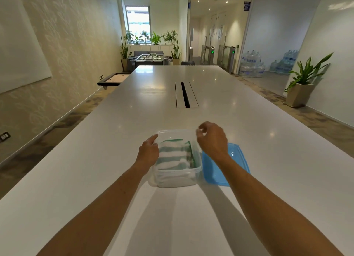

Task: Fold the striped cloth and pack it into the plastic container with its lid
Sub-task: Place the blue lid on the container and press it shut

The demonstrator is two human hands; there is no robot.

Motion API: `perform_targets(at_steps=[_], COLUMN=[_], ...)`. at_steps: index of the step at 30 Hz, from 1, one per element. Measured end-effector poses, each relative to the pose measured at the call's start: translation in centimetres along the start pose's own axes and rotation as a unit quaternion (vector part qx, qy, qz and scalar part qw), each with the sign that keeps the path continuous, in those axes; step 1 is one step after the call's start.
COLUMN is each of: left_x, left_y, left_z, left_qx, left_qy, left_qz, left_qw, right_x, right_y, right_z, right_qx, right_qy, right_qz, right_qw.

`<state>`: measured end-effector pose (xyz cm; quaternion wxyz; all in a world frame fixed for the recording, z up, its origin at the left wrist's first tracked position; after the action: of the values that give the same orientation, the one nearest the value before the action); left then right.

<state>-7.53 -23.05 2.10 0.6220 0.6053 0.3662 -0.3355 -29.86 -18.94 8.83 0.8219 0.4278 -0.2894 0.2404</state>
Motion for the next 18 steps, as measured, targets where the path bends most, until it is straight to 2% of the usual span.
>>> perform_targets(at_steps=[3,7,12,18], left_x=[-0.2,-0.3,0.0,0.1], left_y=[0.1,0.7,0.6,0.5], left_z=[-0.4,-0.9,-1.6,-2.6], left_qx=[-0.004,-0.026,0.004,0.007], left_qy=[0.011,0.072,0.101,0.099], left_qz=[-0.028,-0.105,-0.114,-0.113], left_qw=[1.0,0.992,0.988,0.989], right_x=[-4.8,-10.1,-13.1,-12.9], right_y=[3.0,5.3,5.9,6.0], right_z=[-1.2,-3.5,-5.8,-6.3], right_qx=[-0.016,0.065,0.135,0.115], right_qy=[-0.064,-0.149,-0.248,-0.276], right_qz=[-0.105,-0.241,-0.255,-0.205], right_qw=[0.992,0.957,0.925,0.932])
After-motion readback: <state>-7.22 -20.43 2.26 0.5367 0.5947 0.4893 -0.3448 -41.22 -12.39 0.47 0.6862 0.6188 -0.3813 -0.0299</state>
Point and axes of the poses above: each hand's wrist, its own z-axis towards the middle knuckle, its own y-axis out of the back of the hand, x = y × z, the point moved 5 cm from there along z, towards the middle knuckle, and after that the axes turned 8 degrees about z, right-handed, at the moved point
